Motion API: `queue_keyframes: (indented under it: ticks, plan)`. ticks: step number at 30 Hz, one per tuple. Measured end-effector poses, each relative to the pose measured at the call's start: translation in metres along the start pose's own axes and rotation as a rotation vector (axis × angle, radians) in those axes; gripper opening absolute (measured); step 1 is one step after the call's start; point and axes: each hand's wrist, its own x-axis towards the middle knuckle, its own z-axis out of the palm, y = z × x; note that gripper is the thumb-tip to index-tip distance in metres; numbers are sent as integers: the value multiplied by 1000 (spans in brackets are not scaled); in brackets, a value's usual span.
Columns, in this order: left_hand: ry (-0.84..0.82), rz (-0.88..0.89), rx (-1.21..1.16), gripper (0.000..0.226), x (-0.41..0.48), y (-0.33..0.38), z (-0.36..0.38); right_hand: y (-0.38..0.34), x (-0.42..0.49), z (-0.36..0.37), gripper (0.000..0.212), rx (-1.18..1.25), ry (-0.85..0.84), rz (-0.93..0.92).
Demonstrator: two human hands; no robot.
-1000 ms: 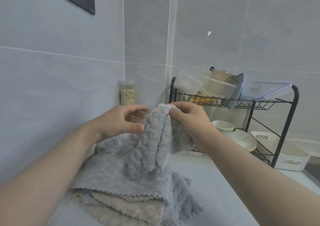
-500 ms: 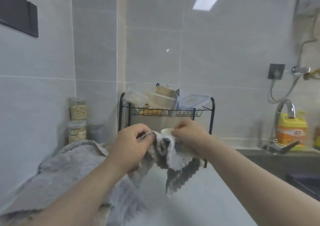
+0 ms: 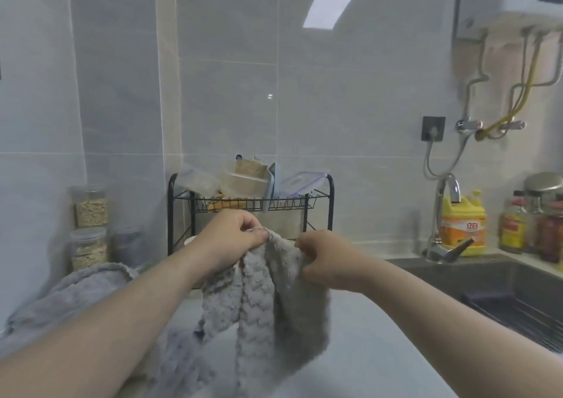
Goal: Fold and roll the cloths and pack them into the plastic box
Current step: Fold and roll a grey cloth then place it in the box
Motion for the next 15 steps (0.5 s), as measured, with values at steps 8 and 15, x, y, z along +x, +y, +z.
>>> queue_keyframes:
  ticks: [8,15]
  plan:
    - [-263,9,427,10,41,-13,-27,52,32,-41,14,180,398,152]
    - [85,117,274,8,67,-24,-30,72,52,-66,9,173,633,140]
